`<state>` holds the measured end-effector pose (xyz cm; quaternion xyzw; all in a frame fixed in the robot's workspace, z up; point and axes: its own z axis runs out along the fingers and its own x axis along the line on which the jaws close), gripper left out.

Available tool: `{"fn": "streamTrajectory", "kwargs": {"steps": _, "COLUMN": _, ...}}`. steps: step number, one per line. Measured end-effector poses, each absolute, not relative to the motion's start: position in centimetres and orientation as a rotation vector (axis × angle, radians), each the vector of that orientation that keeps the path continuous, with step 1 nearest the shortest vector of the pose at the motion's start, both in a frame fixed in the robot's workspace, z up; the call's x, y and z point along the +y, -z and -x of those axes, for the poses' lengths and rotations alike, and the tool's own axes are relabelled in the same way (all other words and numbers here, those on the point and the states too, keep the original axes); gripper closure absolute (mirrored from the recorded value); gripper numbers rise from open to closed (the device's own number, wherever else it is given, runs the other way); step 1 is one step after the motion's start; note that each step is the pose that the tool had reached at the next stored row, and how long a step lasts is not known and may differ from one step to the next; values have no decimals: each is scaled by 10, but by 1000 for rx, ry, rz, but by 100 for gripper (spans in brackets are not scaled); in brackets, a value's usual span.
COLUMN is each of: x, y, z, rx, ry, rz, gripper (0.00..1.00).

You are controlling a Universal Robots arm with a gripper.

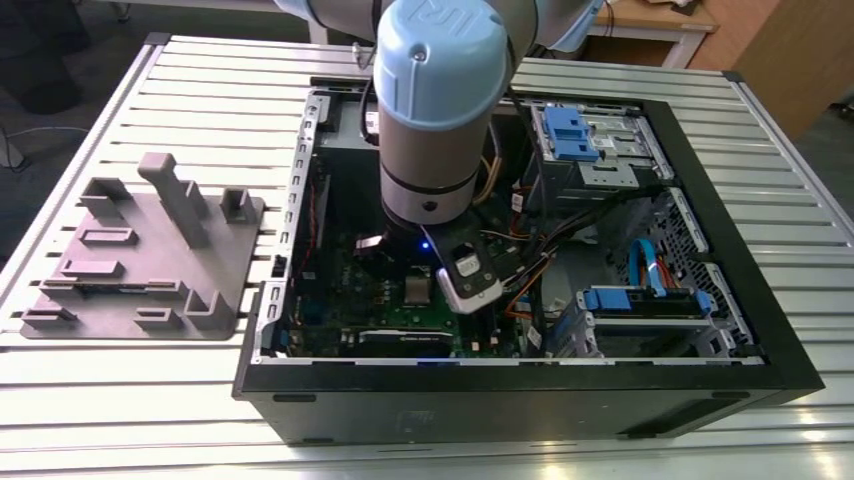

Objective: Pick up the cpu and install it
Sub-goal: 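Place the cpu into insertion slot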

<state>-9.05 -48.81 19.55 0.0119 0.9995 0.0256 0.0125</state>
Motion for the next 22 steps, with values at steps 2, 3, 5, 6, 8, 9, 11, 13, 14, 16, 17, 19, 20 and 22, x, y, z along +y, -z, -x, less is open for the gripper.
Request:
{"fn": "streamTrajectory", "kwargs": {"steps": 2, "x": -488, "y": -195, "z": 91, "rx": 3115, "ry": -84, "rz": -37, "gripper": 61}}
{"fn": "streamTrajectory", "kwargs": {"steps": 3, "x": -489, "y": -195, "z": 90, "rx": 3115, "ry": -85, "rz": -38, "gripper": 61}}
{"fn": "streamTrajectory", "kwargs": {"steps": 5, "x": -489, "y": -195, "z": 91, "rx": 3115, "ry": -84, "rz": -39, "gripper": 61}}
{"fn": "streamTrajectory", "kwargs": {"steps": 6, "x": -489, "y": -195, "z": 90, "rx": 3115, "ry": -84, "rz": -39, "gripper": 61}}
{"fn": "streamTrajectory", "kwargs": {"steps": 8, "x": -489, "y": -195, "z": 90, "rx": 3115, "ry": -85, "rz": -40, "gripper": 61}}
{"fn": "streamTrajectory", "kwargs": {"steps": 9, "x": -489, "y": -195, "z": 90, "rx": 3115, "ry": -84, "rz": -40, "gripper": 61}}
{"fn": "streamTrajectory", "kwargs": {"steps": 11, "x": -489, "y": -195, "z": 91, "rx": 3115, "ry": -84, "rz": -40, "gripper": 61}}
{"fn": "streamTrajectory", "kwargs": {"steps": 13, "x": -490, "y": -194, "z": 91, "rx": 3115, "ry": -84, "rz": -41, "gripper": 61}}
{"fn": "streamTrajectory", "kwargs": {"steps": 14, "x": -490, "y": -194, "z": 91, "rx": 3115, "ry": -84, "rz": -41, "gripper": 61}}
{"fn": "streamTrajectory", "kwargs": {"steps": 16, "x": -490, "y": -194, "z": 91, "rx": 3115, "ry": -84, "rz": -41, "gripper": 61}}
{"fn": "streamTrajectory", "kwargs": {"steps": 17, "x": -490, "y": -194, "z": 91, "rx": 3115, "ry": -84, "rz": -41, "gripper": 61}}
{"fn": "streamTrajectory", "kwargs": {"steps": 19, "x": -490, "y": -194, "z": 91, "rx": 3115, "ry": -84, "rz": -41, "gripper": 61}}
{"fn": "streamTrajectory", "kwargs": {"steps": 20, "x": -490, "y": -193, "z": 91, "rx": 3115, "ry": -84, "rz": -41, "gripper": 61}}
{"fn": "streamTrajectory", "kwargs": {"steps": 22, "x": -490, "y": -193, "z": 91, "rx": 3115, "ry": -84, "rz": -41, "gripper": 61}}
